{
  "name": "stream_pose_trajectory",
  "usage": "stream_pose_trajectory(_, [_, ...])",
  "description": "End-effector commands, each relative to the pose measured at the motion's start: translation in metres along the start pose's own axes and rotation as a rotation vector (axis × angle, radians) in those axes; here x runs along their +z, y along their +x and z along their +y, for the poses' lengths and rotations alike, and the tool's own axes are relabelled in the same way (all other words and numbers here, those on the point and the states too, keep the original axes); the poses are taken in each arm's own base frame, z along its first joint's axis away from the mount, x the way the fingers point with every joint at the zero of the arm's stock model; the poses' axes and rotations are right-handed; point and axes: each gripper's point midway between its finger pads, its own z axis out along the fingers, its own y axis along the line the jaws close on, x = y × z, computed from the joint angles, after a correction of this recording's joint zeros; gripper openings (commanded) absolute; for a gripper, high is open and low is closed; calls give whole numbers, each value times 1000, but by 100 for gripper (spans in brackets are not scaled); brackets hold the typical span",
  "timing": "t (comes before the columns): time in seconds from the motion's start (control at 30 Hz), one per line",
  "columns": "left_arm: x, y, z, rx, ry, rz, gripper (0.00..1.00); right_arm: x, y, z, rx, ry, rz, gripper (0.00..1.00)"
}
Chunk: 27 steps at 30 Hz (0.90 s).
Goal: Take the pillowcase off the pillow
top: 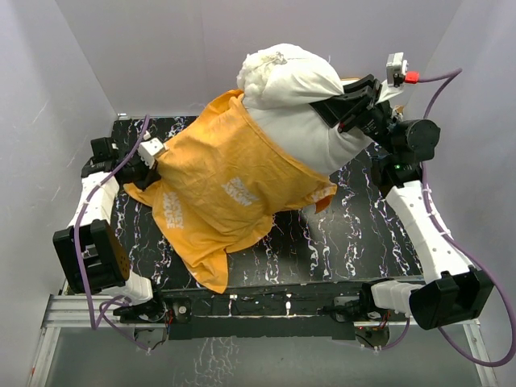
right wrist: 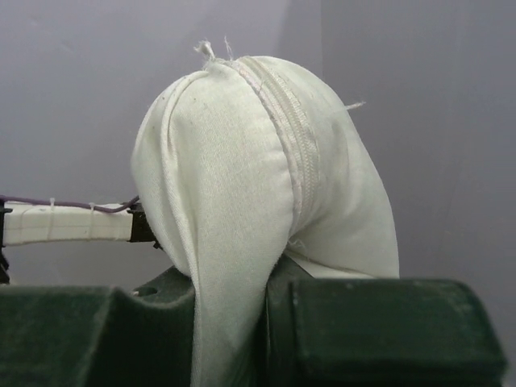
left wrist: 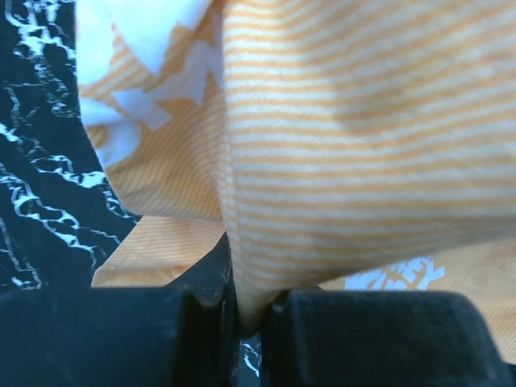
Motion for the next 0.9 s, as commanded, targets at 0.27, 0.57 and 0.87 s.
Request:
stream_pose_trajectory(0.27, [-48, 88, 93, -145, -417, 235, 0, -43, -148, -1, -322, 337, -433, 8])
stream_pose_trajectory(0.57, [-55, 123, 105, -255, -488, 314, 0, -82, -173, -31, -372, 610, -521, 8])
stream_pose_trajectory(0.87, [-61, 133, 113, -298, -509, 326, 0, -88, -176, -37, -363, 657, -540, 8])
